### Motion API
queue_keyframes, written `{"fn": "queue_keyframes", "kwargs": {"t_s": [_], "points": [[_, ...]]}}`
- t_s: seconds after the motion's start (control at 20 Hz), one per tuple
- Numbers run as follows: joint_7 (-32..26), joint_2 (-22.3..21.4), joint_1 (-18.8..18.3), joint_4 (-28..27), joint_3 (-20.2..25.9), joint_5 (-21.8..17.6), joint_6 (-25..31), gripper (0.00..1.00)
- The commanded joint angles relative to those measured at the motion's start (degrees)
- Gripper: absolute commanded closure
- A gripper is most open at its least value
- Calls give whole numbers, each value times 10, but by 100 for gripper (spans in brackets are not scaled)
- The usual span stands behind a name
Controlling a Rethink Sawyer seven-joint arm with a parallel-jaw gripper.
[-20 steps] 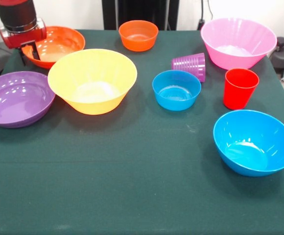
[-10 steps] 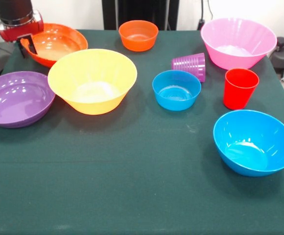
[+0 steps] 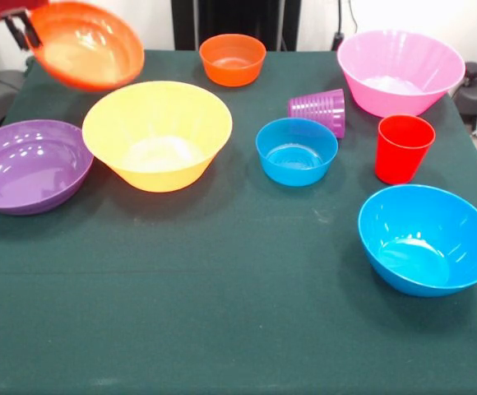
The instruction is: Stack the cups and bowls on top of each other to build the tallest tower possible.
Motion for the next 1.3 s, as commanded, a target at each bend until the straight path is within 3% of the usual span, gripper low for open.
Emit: {"fn": "queue_keyframes", "kwargs": {"t_s": [0.05,0.25,0.6,0.75,0.95,1.1,1.3], "points": [[-186,-33,19,-5,54,55,106,100],[-169,-27,21,-12,66,74,115,100],[-156,-19,24,-18,79,71,103,100],[-103,4,30,-28,75,53,23,100],[-86,60,46,-53,66,6,-66,100],[-71,78,59,-70,56,-8,-96,100],[-36,92,75,-85,48,1,-130,100]]}}
